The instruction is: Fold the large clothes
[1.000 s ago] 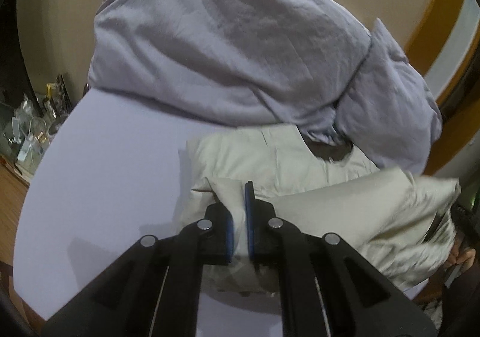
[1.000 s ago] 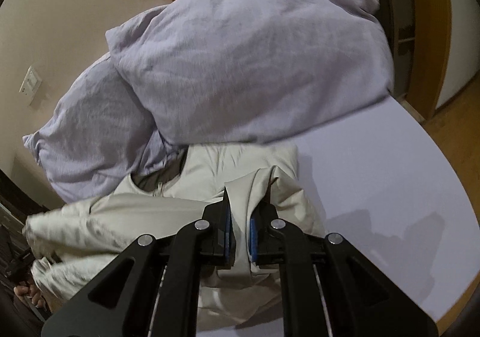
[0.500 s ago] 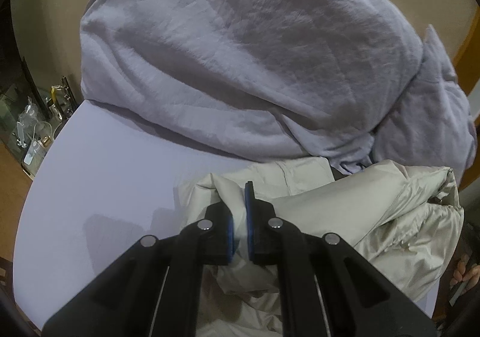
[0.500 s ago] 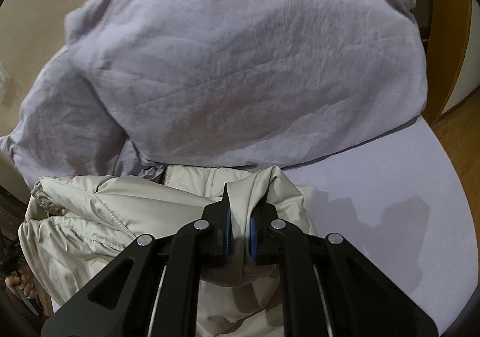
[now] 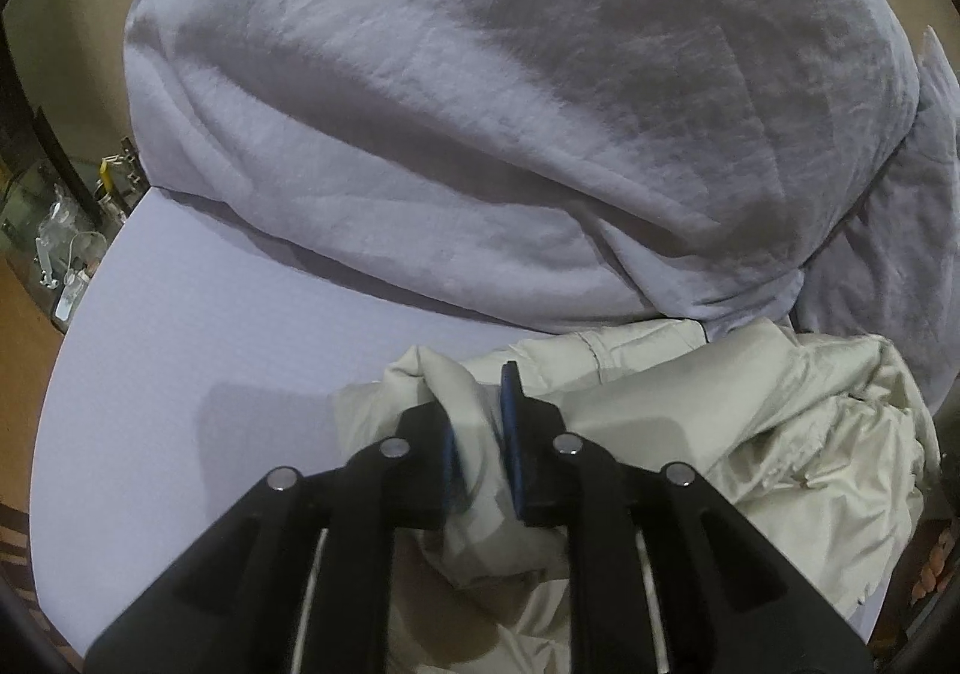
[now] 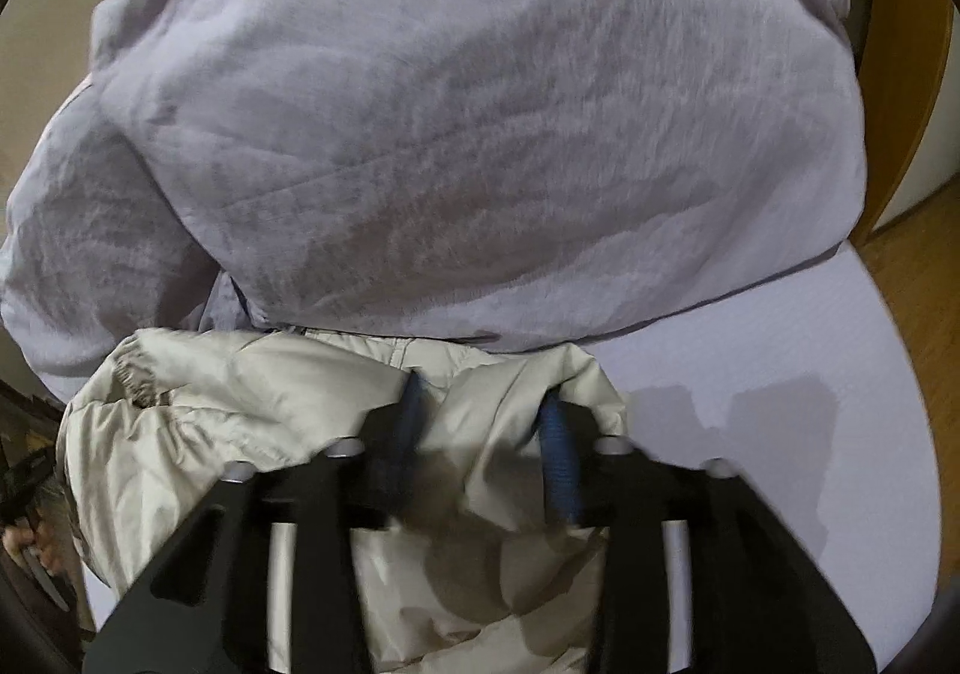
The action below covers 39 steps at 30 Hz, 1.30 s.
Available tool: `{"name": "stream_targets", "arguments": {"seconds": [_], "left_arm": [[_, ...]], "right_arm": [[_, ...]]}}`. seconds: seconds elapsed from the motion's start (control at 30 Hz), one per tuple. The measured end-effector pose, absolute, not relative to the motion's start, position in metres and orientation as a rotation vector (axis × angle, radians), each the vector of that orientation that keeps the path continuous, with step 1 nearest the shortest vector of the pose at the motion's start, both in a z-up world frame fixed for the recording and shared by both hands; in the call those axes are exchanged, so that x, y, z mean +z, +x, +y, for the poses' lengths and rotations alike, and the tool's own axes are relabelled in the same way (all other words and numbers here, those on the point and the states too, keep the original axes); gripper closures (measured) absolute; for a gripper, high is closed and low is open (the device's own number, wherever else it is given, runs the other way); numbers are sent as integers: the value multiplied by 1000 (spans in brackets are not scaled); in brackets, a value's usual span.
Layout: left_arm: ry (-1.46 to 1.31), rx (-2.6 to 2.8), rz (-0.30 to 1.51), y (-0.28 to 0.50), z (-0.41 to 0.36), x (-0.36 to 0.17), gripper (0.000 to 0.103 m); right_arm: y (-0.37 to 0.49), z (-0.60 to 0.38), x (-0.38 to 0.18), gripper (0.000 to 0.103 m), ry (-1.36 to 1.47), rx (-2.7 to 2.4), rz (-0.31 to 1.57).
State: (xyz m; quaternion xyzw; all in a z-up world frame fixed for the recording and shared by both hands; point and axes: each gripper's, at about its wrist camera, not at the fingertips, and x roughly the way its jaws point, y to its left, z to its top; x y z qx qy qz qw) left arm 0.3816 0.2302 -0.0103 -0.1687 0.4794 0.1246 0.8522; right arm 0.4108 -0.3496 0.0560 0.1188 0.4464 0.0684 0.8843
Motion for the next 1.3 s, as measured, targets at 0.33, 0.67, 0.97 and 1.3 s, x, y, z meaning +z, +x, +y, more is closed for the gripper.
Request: {"name": "stream_targets", "arguments": {"seconds": [0.33, 0.67, 0.97, 1.3], "left_arm": [[-300, 260, 999, 391, 224, 4, 48], [-252, 251, 971, 402, 214, 13, 36], [-210, 196, 957, 400, 173, 12, 32], [-190, 181, 907, 392, 151, 22, 31]], "right_arm": [[388, -310, 73, 35, 133, 264, 888], [413, -241, 44, 36, -3, 344, 966], [429, -220, 2, 90, -107, 357, 1062], [455, -212, 9, 98, -94, 261, 974]]}}
